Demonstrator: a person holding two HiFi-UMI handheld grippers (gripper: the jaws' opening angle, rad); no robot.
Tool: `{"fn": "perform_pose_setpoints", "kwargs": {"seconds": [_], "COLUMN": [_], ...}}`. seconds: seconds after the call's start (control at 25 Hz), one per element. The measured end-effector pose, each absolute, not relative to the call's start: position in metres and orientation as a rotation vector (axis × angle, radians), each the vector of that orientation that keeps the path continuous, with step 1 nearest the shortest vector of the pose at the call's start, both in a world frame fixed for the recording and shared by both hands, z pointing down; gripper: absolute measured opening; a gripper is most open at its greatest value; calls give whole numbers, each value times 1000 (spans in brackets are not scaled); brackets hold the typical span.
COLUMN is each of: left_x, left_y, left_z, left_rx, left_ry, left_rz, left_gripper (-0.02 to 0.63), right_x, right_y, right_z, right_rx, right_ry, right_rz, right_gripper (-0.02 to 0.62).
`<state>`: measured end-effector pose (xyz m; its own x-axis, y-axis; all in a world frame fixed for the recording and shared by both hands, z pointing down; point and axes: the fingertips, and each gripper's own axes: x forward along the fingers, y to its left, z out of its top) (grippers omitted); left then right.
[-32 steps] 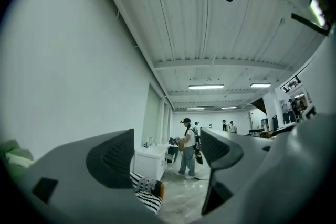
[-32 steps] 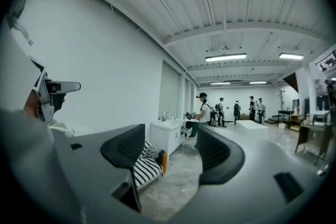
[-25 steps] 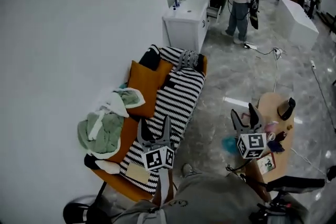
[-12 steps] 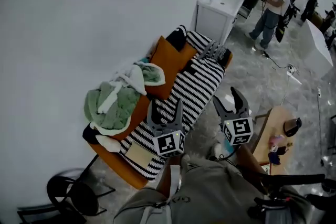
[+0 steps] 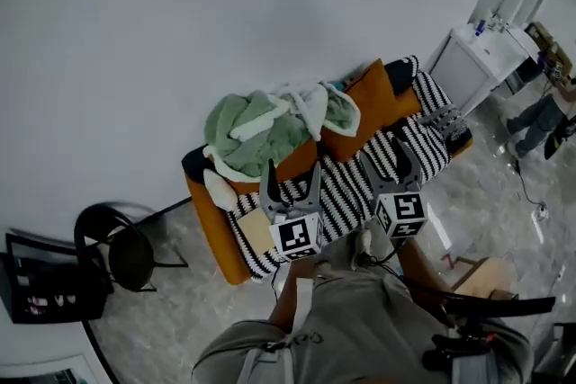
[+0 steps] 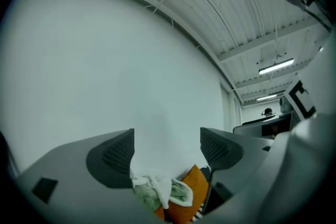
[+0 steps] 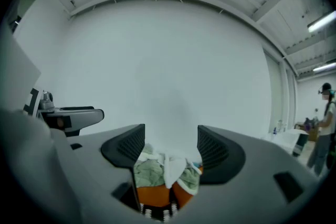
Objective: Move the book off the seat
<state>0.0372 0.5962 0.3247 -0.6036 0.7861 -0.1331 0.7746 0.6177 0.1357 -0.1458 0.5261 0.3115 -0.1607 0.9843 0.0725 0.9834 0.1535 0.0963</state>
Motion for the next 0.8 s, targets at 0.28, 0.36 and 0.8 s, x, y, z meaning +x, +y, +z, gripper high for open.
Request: {"fn": "perform_pose_setpoints", "kwargs": {"seconds": [0.28, 0.36, 0.8], "left_x": [68, 67, 66], "left_y": [622, 626, 635], "left_z": [325, 316, 296], "left_rx": [1670, 1753, 2196], "left_ry": [2521, 2466, 2260], "left_rz": [52, 69, -126], "left_gripper": [383, 383, 382], "right_x": [-106, -101, -74], "right_y": [601, 616, 683], "right_z": [326, 329, 342], "right_rx": [2361, 2455, 2832], "right_ry": [2082, 1999, 1627], "right_rz": [89, 60, -134], "right_gripper": [319, 319, 319]}}
